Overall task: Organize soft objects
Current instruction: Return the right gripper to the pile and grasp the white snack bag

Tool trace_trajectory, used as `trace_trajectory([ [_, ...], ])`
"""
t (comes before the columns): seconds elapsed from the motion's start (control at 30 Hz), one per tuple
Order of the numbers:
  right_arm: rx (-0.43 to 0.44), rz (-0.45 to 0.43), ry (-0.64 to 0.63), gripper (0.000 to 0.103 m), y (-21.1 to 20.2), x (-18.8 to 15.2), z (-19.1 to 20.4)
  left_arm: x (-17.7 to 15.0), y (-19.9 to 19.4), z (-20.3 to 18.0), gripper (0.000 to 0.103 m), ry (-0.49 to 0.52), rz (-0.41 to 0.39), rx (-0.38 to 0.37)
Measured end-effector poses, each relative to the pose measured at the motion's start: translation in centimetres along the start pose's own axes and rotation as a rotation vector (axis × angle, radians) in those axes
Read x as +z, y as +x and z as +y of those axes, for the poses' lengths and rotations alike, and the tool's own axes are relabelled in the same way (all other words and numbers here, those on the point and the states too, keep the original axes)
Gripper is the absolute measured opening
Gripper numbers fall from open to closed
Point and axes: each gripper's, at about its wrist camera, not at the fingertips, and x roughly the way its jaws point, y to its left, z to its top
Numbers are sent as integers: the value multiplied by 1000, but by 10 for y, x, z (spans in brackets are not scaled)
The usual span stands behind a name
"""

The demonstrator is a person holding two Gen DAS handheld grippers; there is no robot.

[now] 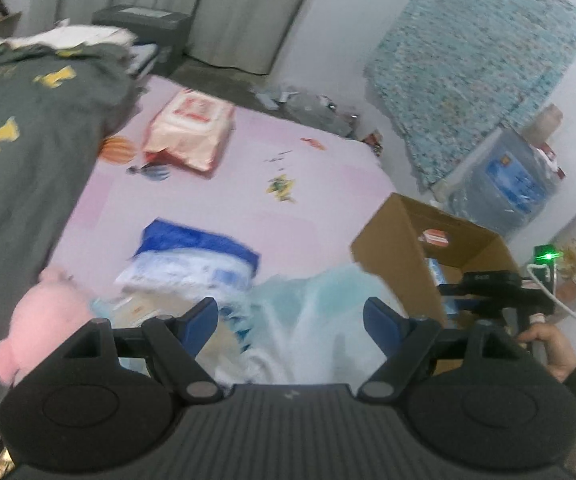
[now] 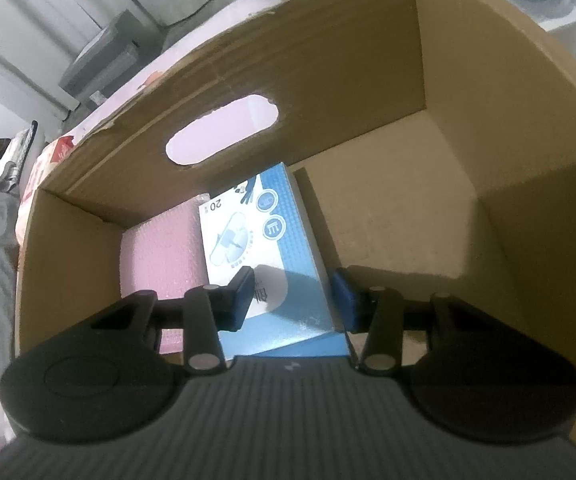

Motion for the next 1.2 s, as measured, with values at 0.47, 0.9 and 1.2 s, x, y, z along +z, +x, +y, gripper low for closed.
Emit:
trace_trajectory([
  [0.47,-45,70,-139,40,-28,-33,8,-49,-37,44,82,12,-33,105],
  [0.9,-73,61,-105,41,-29,-35,17,-68,-61,46,82,55,-84,131],
  [1.2,78,-42,-152,50,-107,-61,47,-86,-74,50,83,71,-86,134],
])
